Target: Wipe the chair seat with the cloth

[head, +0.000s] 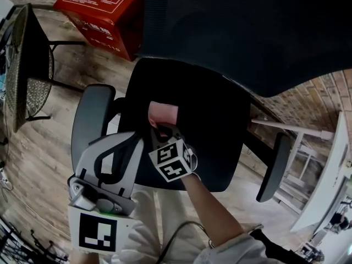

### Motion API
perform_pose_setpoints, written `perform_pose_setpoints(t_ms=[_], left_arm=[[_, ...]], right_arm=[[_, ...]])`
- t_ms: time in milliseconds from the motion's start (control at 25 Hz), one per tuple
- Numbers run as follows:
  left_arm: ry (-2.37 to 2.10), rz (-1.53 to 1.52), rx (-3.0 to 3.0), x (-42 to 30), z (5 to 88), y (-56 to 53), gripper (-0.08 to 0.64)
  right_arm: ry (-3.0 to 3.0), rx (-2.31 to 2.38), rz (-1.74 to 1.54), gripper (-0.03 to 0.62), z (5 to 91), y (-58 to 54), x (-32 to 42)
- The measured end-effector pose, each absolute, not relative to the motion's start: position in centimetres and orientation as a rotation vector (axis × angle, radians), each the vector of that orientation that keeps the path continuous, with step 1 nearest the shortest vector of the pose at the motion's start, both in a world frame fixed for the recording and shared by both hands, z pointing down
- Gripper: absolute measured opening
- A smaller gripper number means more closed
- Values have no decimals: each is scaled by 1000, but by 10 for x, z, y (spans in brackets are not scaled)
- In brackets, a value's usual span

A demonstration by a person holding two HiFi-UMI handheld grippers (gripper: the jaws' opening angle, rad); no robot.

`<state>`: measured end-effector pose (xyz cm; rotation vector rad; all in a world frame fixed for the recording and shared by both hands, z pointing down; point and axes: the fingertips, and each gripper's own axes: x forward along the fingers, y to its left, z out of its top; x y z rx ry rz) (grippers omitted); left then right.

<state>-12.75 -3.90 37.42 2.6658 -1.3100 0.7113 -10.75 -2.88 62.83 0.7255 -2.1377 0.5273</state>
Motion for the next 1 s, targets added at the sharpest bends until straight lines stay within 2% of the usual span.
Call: perform_pose_setpoints(t_ms=[480,760,1000], left_arm=[[-1333,704,2650,-132,371,-35,18],[-1295,716,2676,-117,373,-35,18],[-1252,724,2691,-93,378,-31,18]], right_arm=[[-2222,547,474,55,615,0,-169],[-2180,576,492,55,622,10,-142],[-2104,699,574,55,630,20,-89]])
